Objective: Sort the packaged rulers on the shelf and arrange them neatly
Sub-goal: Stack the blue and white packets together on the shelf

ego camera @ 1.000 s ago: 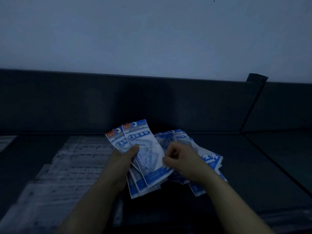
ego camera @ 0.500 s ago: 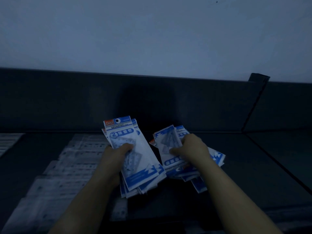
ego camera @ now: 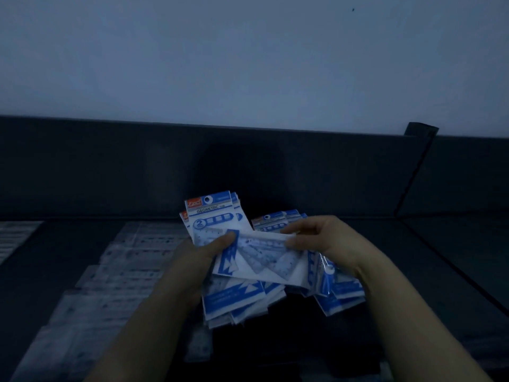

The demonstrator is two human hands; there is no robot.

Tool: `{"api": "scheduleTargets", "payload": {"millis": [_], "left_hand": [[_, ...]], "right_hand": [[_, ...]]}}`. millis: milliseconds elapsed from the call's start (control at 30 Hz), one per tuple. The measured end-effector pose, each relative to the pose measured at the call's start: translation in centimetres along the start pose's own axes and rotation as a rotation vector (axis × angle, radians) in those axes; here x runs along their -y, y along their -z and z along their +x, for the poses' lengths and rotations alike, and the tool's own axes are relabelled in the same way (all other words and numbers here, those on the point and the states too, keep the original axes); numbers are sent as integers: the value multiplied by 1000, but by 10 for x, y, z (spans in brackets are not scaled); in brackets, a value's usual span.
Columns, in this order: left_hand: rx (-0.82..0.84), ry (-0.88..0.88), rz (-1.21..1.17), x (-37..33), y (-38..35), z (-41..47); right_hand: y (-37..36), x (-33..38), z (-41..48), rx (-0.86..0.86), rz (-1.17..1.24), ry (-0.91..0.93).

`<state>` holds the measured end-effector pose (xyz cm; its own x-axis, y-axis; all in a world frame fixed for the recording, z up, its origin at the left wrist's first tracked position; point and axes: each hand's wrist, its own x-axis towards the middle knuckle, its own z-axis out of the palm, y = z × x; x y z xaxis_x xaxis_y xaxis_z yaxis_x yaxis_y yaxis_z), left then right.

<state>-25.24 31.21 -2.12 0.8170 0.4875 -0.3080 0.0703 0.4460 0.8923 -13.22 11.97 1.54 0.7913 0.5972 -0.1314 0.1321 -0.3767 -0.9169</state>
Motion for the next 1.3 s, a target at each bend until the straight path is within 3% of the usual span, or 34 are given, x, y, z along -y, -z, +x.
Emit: {"api": "scheduleTargets", "payload": {"millis": [67, 167, 267, 400, 667, 800, 867, 967, 1033, 1100, 1167, 1300], "left_hand": [[-66, -41, -52, 0, -2, 0], [-198, -121, -160, -3, -2, 2], [-195, -180, -156, -1, -8, -2], [-107, -139, -60, 6, -11, -8], [-60, -111, 148, 10, -6, -8], [-134, -138, 167, 9, -10, -1], [-82, -60, 69, 7, -10, -2], [131, 3, -7, 7, -7, -7], [89, -33, 9, 10, -1, -5], [-12, -63, -24, 10, 8, 0], [-74, -61, -50, 7, 16, 6], [-76, -45, -100, 7, 24, 12]], "right_hand": [[1, -6, 1, -109, 289, -22], [-3, -13, -6, -64, 659, -82], [-21, -20, -9, -57, 698, -69], [-22, -16, -3, -200, 730, -57], [-19, -3, 7, -31, 243, -12], [-48, 2, 15, 25, 169, 31], [-58, 2, 17, 0, 155, 56], [-59, -2, 22, -62, 114, 55], [-47, -9, 27, -235, -30, 44], [-31, -20, 32, -403, -388, -19], [-26, -30, 31, -407, -721, -82], [-36, -37, 34, -368, -755, -99]]}}
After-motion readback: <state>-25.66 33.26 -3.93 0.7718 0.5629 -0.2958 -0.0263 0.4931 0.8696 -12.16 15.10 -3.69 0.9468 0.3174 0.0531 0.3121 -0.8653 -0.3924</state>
